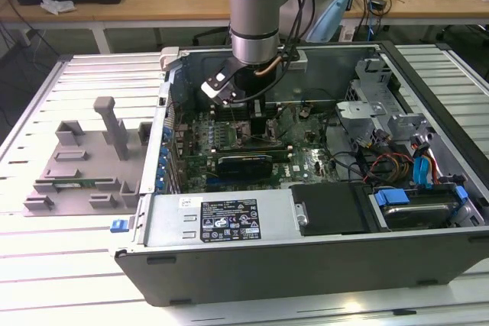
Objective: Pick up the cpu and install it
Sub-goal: 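Place the cpu into insertion slot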
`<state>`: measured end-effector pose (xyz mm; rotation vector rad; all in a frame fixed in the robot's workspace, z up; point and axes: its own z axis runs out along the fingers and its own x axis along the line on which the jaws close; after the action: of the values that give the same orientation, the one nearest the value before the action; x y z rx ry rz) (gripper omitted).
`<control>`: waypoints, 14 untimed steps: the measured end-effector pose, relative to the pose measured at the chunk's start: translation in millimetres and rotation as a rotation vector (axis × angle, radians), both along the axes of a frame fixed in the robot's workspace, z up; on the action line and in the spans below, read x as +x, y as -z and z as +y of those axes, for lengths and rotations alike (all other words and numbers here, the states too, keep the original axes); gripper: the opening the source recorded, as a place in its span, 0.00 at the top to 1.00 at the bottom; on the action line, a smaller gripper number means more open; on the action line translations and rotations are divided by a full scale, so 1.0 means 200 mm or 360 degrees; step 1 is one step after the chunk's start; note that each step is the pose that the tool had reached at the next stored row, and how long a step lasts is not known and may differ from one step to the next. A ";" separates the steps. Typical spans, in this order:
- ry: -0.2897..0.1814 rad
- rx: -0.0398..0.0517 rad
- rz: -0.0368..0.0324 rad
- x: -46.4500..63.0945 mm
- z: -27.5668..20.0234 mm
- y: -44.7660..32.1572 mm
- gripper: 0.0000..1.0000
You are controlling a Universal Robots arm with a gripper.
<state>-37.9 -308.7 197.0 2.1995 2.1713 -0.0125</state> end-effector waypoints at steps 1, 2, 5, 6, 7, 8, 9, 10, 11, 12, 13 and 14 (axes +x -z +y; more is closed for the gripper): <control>0.0004 0.0000 0.0000 0.00 0.000 0.001 0.46; 0.0004 0.0000 0.0000 0.00 0.000 0.002 0.46; 0.0004 0.0000 0.0000 0.00 0.000 0.007 0.46; 0.0004 0.0000 0.0000 0.00 0.001 0.008 0.46; 0.0004 0.0000 0.0000 0.00 0.001 0.008 0.46; 0.0005 0.0000 0.0000 0.01 0.002 0.008 0.46; 0.0004 0.0000 0.0000 0.01 0.003 0.008 0.46; 0.0004 0.0000 0.0000 0.01 0.003 0.008 0.46; 0.0005 0.0000 0.0000 0.01 0.003 0.008 0.46; 0.0005 0.0000 0.0000 0.01 0.003 0.008 0.46; 0.0004 0.0000 0.0000 0.01 0.003 0.008 0.46; 0.0004 0.0000 0.0000 0.01 0.003 0.008 0.46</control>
<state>-36.1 -308.1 195.4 2.2026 2.1682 -0.0122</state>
